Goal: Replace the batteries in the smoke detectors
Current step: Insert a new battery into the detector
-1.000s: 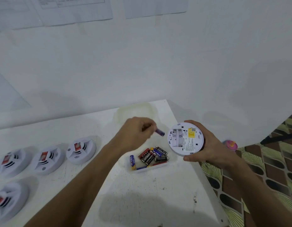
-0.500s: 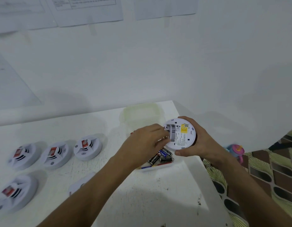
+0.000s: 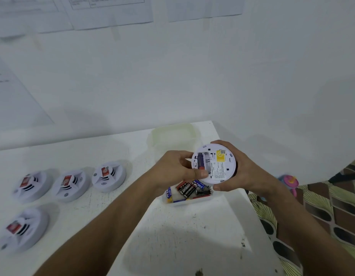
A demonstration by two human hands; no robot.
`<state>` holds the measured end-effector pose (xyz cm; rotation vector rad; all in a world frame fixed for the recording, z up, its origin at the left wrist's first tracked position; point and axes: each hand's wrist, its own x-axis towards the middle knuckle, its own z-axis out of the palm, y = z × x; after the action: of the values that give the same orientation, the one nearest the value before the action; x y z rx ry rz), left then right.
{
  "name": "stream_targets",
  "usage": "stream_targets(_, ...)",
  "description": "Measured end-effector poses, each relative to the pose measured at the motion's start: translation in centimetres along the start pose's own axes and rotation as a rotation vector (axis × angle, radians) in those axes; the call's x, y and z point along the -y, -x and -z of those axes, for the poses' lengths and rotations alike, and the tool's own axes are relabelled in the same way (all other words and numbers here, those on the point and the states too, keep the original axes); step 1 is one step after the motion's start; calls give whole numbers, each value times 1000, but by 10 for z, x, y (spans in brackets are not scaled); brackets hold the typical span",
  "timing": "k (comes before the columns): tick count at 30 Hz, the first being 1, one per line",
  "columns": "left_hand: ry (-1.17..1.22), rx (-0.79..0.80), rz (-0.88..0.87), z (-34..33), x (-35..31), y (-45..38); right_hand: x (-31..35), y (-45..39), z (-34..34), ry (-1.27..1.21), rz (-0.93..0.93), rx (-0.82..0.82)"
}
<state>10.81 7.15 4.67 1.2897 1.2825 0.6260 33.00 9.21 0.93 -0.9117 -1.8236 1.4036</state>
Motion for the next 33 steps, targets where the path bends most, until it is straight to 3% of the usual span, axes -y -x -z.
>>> stream_targets(4,159,-34,63,-2,1,-7,-1,0,-2,27,-1,5)
stream_targets(11,91,27,107,11,7,-14,-1,10,5,51,-33,-49)
stream_targets(12,-39,-18,98,15,11,-14,-2,13,6,45,-42,-55)
stream_targets(14,-545,-111,31,22,20,-16,-5,16,6,36,-55,-64)
stream_targets(16,-909,-107,-3,23,27,-18,-8,18,6,38,-64,-65)
stream_targets(19,-1047,-27,20,14,38,-23,-11,20,3,43,-74,-64)
stream_targets(26,-1373,-141,-43,-9,59,-43,-14,23,3,57,-90,-43)
stream_targets(33,-1295,-87,-59,-11,56,-44,-17,27,8,46,-89,-56)
